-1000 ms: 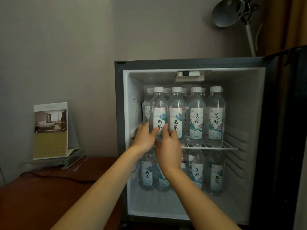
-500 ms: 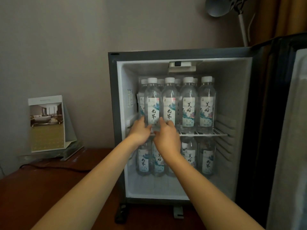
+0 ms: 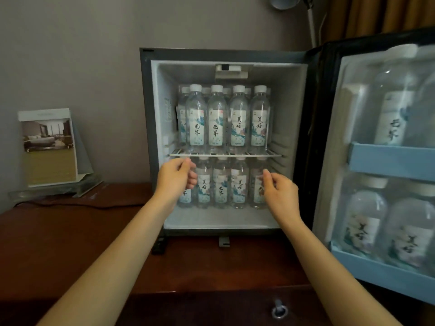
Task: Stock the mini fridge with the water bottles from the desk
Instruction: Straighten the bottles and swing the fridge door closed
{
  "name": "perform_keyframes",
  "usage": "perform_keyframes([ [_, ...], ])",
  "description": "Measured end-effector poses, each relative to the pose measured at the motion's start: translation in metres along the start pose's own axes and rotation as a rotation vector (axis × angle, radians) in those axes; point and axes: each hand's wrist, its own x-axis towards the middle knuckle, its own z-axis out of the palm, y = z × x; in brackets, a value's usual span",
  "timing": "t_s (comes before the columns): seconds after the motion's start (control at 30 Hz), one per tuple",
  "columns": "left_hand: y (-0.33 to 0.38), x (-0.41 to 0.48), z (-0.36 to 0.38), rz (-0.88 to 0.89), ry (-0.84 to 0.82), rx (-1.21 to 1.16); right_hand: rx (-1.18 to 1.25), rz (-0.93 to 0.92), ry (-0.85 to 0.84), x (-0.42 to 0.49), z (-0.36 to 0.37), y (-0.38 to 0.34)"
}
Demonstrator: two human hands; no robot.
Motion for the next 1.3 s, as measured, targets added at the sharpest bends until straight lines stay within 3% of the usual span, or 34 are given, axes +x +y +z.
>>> perform_keyframes([
  [0.3,0.003,-0.077,0.067,-0.061,-0.263,0.02,0.126,0.006,0.151,-0.044,-0.097,0.027],
  [0.47,0.005,-0.11,0.099,-0.091,-0.422,0.029,0.008,-0.118,0.28,-0.056,-0.149,0.038],
  [0.67,0.014,-0.124,0.127,-0.068,-0.524,-0.01,-0.27,-0.364,0.683,-0.065,-0.211,0.042],
  [0.77,0.02,-0.125,0.135,-0.043,-0.574,-0.031,-0.309,-0.242,0.888,-0.05,-0.262,0.076],
  [0.93,0.023,-0.126,0.143,-0.034,-0.629,-0.04,-0.338,0.057,0.799,-0.024,-0.318,0.115],
  [1.07,0.026,-0.135,0.157,-0.019,-0.633,-0.073,-0.167,0.046,0.654,-0.029,-0.303,0.103],
  [1.3,0.032,-0.151,0.168,0.001,-0.698,-0.086,-0.013,0.103,0.69,-0.028,-0.3,0.107],
])
